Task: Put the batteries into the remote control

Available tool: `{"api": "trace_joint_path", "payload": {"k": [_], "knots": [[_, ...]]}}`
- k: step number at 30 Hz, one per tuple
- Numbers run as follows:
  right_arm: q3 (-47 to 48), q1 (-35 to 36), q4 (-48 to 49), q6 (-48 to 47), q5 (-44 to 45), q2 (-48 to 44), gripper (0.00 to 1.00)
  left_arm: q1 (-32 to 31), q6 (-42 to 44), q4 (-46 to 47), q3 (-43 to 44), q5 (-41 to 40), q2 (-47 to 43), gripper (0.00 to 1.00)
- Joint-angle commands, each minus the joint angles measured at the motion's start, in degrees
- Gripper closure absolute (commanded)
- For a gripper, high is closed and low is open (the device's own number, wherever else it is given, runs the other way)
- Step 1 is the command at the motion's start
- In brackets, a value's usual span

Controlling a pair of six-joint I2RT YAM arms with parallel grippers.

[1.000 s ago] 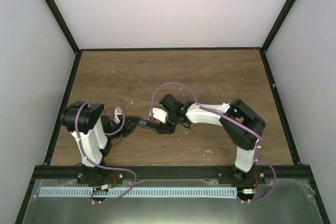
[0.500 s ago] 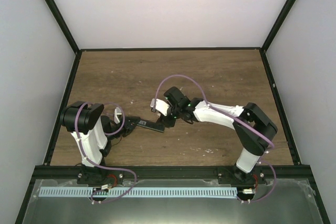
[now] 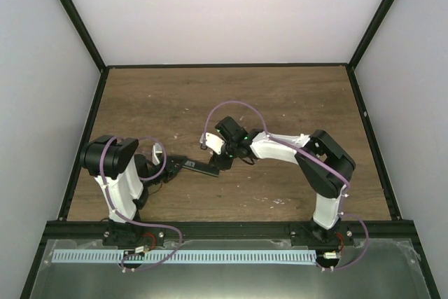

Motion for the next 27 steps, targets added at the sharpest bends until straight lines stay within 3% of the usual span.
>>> {"api": "trace_joint_path", "payload": {"k": [1, 8, 27], "knots": [[2.43, 0.17, -0.11, 0.81, -0.04, 1.65, 0.48, 0.02, 4.04, 4.19, -1.12, -2.38, 0.66, 1.00], [2.58, 0.17, 0.57, 1.61, -0.63, 3.86, 0.54, 0.06, 3.87, 4.21, -0.88, -2.23, 0.75, 1.00], [3.07, 0.26, 1.27, 3.57, -3.00, 6.95, 0.57, 0.01, 3.87, 4.19, -0.92, -2.23, 0.57, 1.00]]}}
